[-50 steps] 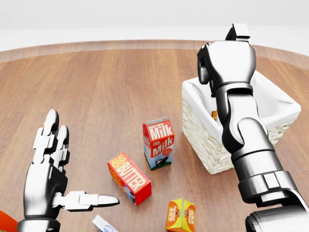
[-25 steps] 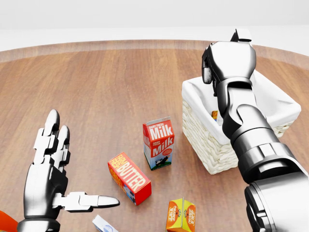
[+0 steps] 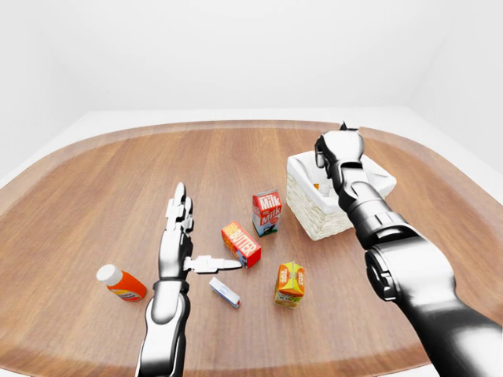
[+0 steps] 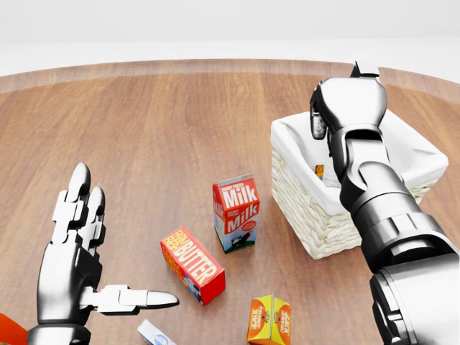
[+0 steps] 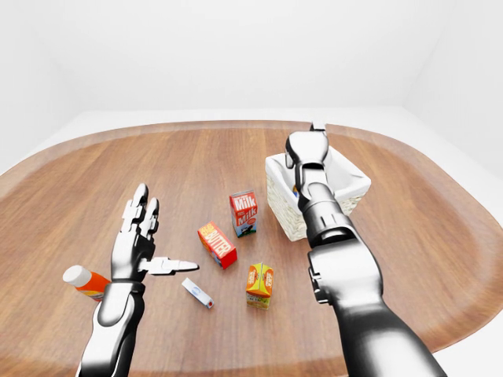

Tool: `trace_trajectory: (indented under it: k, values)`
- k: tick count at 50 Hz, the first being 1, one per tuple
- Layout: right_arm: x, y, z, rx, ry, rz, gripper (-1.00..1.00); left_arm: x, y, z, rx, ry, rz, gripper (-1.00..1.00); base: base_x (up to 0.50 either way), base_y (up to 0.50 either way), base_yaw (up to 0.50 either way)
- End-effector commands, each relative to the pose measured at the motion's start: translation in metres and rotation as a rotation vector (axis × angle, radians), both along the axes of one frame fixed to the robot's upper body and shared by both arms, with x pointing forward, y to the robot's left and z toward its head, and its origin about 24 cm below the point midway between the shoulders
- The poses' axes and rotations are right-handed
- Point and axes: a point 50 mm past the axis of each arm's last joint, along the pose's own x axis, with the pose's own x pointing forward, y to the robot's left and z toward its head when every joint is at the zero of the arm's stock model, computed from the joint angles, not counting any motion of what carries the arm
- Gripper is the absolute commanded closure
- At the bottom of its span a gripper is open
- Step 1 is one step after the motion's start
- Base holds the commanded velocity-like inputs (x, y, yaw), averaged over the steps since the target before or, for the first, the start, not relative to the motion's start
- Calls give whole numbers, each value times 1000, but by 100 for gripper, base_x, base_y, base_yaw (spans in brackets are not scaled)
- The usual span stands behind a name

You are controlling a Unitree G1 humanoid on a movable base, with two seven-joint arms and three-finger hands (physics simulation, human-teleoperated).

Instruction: Pick up the alphabet soup and the tomato sauce, and put them in the basket.

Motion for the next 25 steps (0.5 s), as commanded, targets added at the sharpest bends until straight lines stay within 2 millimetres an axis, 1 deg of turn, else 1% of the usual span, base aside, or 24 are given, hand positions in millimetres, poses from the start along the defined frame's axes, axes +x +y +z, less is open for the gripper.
trace_trajectory:
  k: [1,15,17,20,25]
  values:
    - [0,-1,-2,-16,8,-1,100,1,1,3,-4,-11,4,-100,0,0,0]
    - [-3,-5,-14,2,45,-15,100,2,1,4,-4,-16,9,-100,0,0,0]
    - [-4,-7,-17,9,51,-19,100,2,1,1,-5,-4,9,-100,0,0,0]
    - [-5,-8,-20,13,54,-24,100,2,1,3,-3,-15,9,-100,0,0,0]
    - [-6,-11,-21,18,55,-32,100,2,1,4,-3,-19,8,-100,0,0,0]
